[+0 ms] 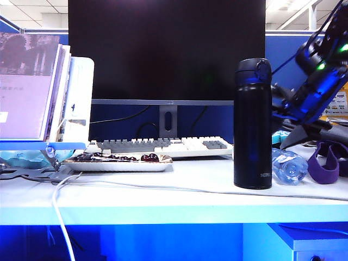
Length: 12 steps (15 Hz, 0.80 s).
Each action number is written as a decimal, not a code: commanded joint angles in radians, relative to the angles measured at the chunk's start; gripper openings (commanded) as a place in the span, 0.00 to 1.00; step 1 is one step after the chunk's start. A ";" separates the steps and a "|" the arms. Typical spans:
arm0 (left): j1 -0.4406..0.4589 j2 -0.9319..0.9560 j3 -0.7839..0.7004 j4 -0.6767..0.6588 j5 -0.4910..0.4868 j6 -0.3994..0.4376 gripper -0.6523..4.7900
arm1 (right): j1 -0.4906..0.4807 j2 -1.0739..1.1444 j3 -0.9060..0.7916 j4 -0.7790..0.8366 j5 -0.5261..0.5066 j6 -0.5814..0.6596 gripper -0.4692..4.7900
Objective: Pick up the mineral water bottle and place it vertically to the right of the black thermos cup.
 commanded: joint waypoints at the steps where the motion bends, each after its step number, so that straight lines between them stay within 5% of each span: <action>1: 0.001 -0.003 -0.001 -0.011 0.003 0.000 0.11 | 0.002 0.013 0.004 0.001 0.030 0.002 0.79; 10: 0.001 -0.003 -0.001 -0.011 0.003 0.000 0.11 | 0.020 0.098 0.094 -0.069 0.076 -0.006 0.77; 12: 0.001 -0.003 -0.001 -0.011 0.003 0.000 0.11 | 0.020 0.098 0.094 -0.078 0.081 -0.007 0.58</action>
